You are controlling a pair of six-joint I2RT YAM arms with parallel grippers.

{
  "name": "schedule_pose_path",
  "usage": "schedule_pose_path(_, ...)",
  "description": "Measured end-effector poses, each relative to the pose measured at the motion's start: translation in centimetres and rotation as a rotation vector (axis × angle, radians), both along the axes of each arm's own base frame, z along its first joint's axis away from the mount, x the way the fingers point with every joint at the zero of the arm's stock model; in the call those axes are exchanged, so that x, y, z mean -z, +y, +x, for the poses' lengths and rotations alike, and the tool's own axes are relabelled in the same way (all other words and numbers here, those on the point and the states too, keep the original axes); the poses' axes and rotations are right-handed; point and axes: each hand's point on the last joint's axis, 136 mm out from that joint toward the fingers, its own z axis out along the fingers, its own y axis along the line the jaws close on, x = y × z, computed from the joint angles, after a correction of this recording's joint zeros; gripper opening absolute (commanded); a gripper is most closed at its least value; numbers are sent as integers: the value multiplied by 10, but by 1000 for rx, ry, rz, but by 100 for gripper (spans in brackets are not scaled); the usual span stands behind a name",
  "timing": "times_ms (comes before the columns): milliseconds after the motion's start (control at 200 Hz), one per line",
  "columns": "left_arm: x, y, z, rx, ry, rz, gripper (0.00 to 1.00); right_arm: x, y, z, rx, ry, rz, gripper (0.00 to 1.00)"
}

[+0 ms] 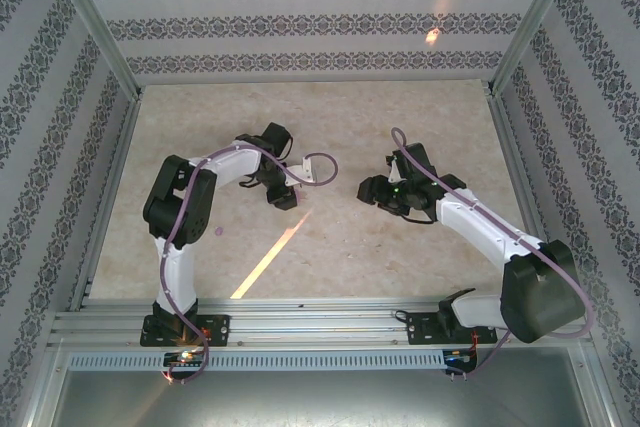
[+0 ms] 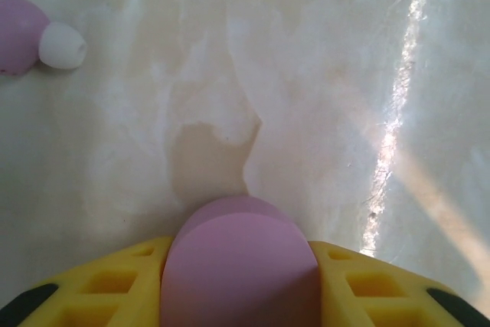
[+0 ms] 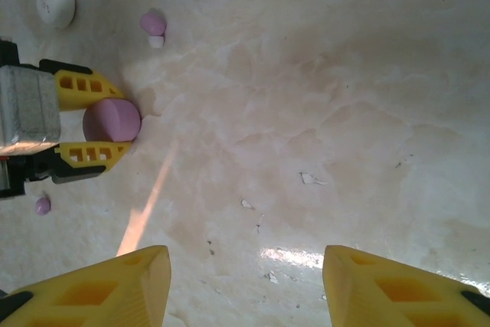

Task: Insert the wireless bluetooth earbuds into the charging case

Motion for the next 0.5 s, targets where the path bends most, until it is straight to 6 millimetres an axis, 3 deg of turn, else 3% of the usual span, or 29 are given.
schedule_pose_path(265,-9,-15,-40,8,42,-60,34,5,18,-3,4,42,144,56)
schedule_pose_path(500,-63,-38,-44,-44,-19,-259,33,-4,48,-2,-52,56,276,59)
